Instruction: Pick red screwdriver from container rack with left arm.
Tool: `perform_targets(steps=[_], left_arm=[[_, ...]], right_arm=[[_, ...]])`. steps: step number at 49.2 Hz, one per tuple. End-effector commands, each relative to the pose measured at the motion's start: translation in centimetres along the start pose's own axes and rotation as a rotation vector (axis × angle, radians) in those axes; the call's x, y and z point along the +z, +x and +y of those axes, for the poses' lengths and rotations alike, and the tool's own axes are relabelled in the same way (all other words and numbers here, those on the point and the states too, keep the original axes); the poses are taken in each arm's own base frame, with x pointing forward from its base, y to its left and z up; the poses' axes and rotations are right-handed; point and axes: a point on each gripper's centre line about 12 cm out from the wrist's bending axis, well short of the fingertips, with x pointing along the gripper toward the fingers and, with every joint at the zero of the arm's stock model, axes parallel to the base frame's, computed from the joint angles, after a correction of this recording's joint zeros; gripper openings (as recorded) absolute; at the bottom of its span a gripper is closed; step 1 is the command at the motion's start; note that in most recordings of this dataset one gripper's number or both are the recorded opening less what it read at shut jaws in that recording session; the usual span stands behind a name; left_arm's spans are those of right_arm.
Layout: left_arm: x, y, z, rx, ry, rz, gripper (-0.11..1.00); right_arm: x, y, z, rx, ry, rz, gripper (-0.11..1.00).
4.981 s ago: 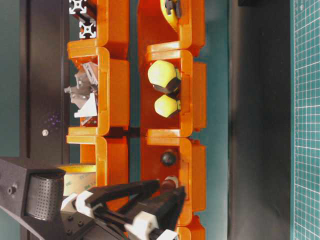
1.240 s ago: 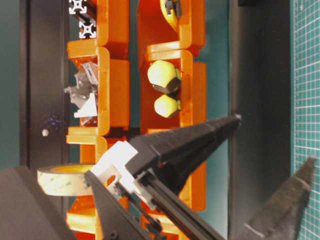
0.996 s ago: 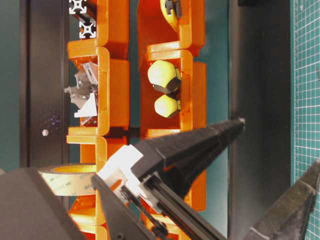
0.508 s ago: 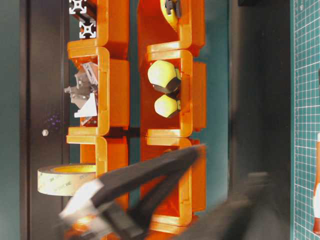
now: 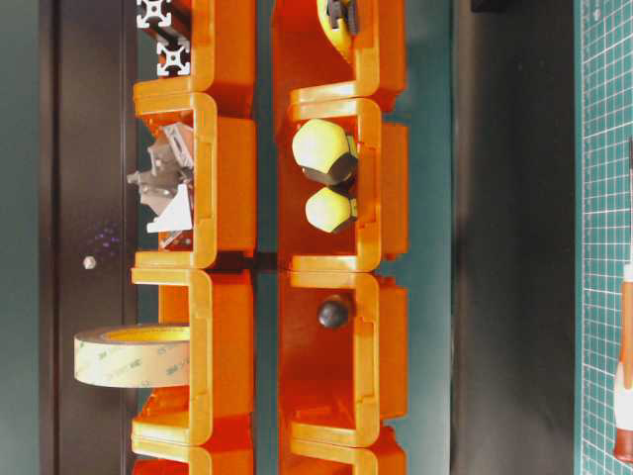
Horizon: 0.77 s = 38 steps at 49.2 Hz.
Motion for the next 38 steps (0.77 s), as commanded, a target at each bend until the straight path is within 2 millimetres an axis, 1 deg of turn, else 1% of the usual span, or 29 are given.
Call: perform_targets(steps=[1,10,16,22,32,38], left_arm=[[0.5,-3.0,1.3,-0.024,-0.053,-0.090,0.85],[-0.3,-7.2,3.4,-0.046,-0.111,-0.208,0.85],[-1.1,-8.7,4.3,-0.052,-0.135,-0.252,0.85],[-1.6,-9.1,4.6,-0.050,-0.140,-0.262,0.85],[-2.2,-8.8,4.6,-0.042,-0.135,-0.245,0.85],[-2.3,-8.8,4.7,-0.040,-0.135,-0.245,0.85]], right_arm=[[1.2,0.0,0.3,0.007,-0.012,-0.025,-0.01],[1.1,0.0,0.3,0.005,-0.037,-0.019,-0.01],[1.0,0.0,0.3,0.004,-0.055,-0.016,-0.01],[1.0,0.0,0.3,0.004,-0.064,-0.015,-0.01],[1.0,0.1,0.3,0.005,-0.066,-0.018,-0.01],[0.9,0.1,0.3,0.004,-0.064,-0.015,-0.01]])
